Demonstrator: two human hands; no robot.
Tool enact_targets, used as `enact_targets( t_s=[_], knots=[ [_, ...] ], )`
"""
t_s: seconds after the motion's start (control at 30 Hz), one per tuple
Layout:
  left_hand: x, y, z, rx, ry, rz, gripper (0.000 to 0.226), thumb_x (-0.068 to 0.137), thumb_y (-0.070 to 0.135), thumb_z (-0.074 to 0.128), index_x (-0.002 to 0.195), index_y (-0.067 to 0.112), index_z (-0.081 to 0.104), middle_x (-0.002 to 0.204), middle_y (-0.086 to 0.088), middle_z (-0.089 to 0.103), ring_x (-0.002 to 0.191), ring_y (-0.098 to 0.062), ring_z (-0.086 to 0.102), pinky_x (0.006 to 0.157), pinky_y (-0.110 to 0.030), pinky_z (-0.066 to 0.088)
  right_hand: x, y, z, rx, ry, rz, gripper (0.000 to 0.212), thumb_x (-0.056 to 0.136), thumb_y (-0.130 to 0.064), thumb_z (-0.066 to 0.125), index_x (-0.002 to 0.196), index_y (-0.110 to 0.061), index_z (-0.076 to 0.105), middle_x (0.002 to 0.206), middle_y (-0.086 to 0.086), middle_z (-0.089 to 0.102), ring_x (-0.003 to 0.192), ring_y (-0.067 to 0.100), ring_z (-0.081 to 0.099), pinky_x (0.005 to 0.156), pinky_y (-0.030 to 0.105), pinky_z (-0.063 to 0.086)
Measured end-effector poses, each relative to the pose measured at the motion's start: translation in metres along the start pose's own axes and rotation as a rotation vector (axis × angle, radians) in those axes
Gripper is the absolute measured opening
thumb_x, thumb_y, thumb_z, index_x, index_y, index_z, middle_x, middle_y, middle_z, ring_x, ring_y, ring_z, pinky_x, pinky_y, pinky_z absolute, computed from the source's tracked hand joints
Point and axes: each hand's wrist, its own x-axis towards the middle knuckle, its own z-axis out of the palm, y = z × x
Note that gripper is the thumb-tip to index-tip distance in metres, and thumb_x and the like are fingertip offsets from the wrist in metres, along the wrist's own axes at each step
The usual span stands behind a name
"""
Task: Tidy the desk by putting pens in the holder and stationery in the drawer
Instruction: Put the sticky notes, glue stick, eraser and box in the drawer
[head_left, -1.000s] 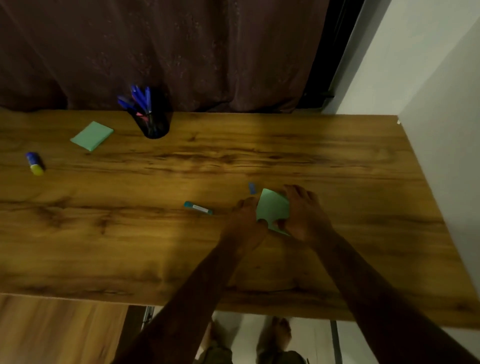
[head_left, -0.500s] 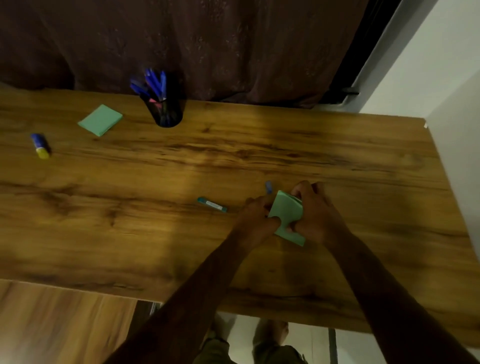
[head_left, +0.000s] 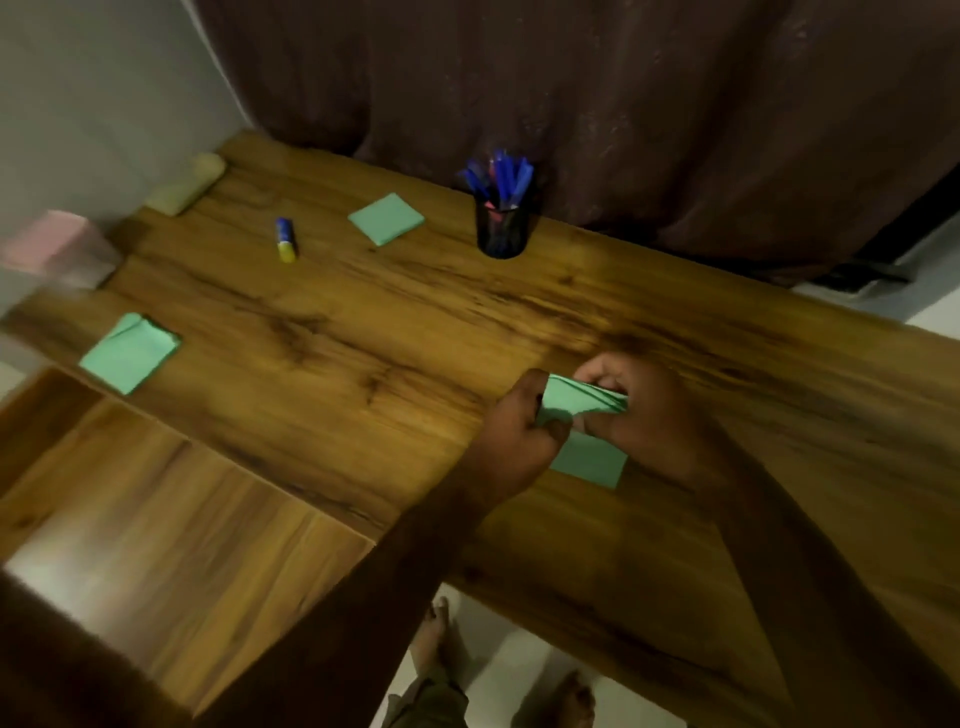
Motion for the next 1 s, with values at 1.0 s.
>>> enact_targets(
  t_s=[1.0],
  knots=[
    [-0.057, -0.171, -0.408, -0.498, 1.038, -0.414, 0.031, 0.098, 0.021, 0.046, 0.127, 0.012, 0.047, 0.116, -0.005, 0.056, 0.104, -0.022, 0.057, 0.082, -0.036, 0.052, 0.217, -0.297, 0.358, -0.275, -0.416, -0.258, 0.055, 0.087, -0.019, 0.066, 0.14, -0.023, 0.052, 0.139, -0.001, 0.058, 0.125, 0.021, 0.056, 0.102, 0.045, 0.051]
  ],
)
